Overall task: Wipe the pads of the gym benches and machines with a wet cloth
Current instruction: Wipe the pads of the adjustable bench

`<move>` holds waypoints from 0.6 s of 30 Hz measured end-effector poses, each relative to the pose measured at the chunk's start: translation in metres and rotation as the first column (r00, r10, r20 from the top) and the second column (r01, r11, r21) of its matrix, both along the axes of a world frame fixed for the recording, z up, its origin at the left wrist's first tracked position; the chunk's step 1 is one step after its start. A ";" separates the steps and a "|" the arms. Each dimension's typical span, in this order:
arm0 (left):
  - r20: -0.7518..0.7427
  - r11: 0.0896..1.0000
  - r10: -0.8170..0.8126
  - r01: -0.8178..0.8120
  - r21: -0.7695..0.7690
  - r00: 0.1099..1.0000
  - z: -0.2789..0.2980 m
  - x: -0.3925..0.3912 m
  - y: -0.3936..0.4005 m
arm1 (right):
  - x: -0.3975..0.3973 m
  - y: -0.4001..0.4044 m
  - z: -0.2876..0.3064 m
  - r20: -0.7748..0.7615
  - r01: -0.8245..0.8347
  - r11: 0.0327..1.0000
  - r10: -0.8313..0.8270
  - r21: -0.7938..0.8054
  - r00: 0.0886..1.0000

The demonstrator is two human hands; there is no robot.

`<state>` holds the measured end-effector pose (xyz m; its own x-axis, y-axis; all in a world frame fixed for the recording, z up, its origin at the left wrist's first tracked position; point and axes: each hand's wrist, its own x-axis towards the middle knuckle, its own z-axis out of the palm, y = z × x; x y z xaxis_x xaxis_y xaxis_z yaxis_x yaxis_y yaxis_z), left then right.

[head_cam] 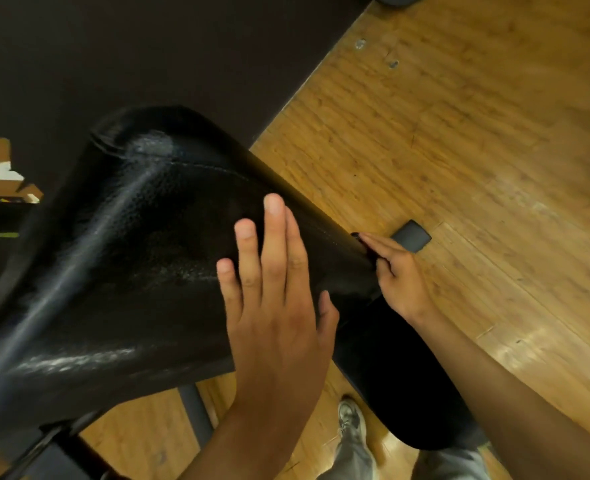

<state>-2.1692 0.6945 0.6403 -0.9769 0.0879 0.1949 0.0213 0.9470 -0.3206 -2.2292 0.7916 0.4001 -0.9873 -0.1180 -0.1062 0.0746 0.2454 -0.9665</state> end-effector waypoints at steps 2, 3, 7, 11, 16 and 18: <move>0.030 0.999 -0.014 0.012 0.043 0.999 0.007 0.004 0.000 | -0.002 0.000 0.040 -0.068 0.019 0.999 -0.021 -0.031 0.997; 0.038 0.997 -0.017 0.014 0.077 0.999 0.012 0.006 -0.001 | -0.001 0.000 0.059 -0.090 0.031 0.998 -0.036 -0.059 0.995; 0.028 0.977 0.014 -0.019 0.213 1.000 0.032 0.011 0.001 | 0.000 -0.003 0.130 -0.141 0.038 0.986 -0.061 -0.160 0.988; -0.009 0.949 0.056 -0.050 0.313 0.998 0.058 0.015 0.003 | -0.012 -0.007 0.204 -0.234 0.002 0.982 -0.047 -0.187 0.971; -0.022 0.925 0.165 -0.147 0.351 0.986 0.095 0.016 -0.012 | -0.020 -0.004 0.287 -0.403 -0.044 0.996 0.008 -0.080 0.915; -0.012 0.923 0.188 -0.172 0.345 0.982 0.106 0.019 -0.023 | -0.023 -0.001 0.311 -0.508 -0.082 0.995 0.103 0.062 0.855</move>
